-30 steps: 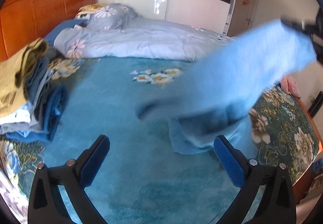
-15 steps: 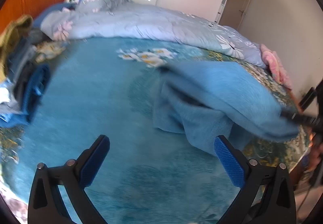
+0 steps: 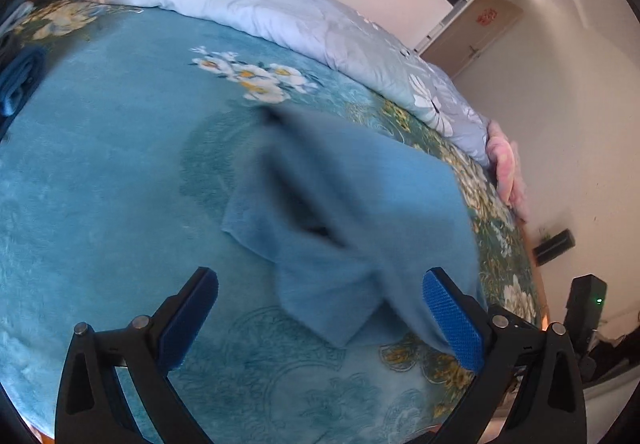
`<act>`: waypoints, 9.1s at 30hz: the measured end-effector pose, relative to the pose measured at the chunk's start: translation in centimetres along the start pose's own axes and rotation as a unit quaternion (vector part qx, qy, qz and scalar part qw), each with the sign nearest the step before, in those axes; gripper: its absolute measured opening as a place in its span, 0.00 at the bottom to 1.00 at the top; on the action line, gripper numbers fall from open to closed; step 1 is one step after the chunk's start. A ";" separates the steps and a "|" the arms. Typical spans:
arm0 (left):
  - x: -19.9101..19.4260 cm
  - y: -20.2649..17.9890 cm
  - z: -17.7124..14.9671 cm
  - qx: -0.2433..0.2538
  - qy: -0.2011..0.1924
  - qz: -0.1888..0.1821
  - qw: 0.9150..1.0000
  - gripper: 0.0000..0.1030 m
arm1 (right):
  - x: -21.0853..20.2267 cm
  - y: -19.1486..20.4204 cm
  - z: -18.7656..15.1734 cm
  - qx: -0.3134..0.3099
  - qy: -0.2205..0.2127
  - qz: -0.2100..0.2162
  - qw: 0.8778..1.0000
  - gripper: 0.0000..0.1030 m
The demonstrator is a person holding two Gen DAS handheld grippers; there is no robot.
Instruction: Fold clothes
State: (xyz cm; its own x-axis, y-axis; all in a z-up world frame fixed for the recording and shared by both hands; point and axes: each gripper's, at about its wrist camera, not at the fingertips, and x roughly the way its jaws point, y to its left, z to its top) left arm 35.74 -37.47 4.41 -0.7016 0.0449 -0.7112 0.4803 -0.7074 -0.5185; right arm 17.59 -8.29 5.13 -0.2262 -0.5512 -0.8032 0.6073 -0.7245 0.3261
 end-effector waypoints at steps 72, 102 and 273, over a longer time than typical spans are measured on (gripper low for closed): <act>-0.1 1.1 -2.0 0.101 -0.024 0.115 0.988 0.61 | 3.6 4.2 1.8 -0.026 0.006 0.050 0.998 0.87; -4.5 6.3 4.5 0.026 -0.105 0.067 0.992 0.09 | 12.5 21.2 6.7 -0.241 0.035 0.139 0.960 0.75; -0.4 0.6 2.0 0.136 -0.076 0.218 0.963 0.76 | 6.7 2.0 4.1 -0.022 -0.016 -0.018 0.999 0.57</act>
State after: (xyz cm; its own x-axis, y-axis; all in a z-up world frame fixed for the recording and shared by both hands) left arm 35.23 -39.29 5.34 -0.5438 -0.3875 -0.7444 0.6056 -0.7952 -0.0284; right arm 14.15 -15.15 2.44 -0.2718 -0.5382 -0.7978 0.6310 -0.7256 0.2745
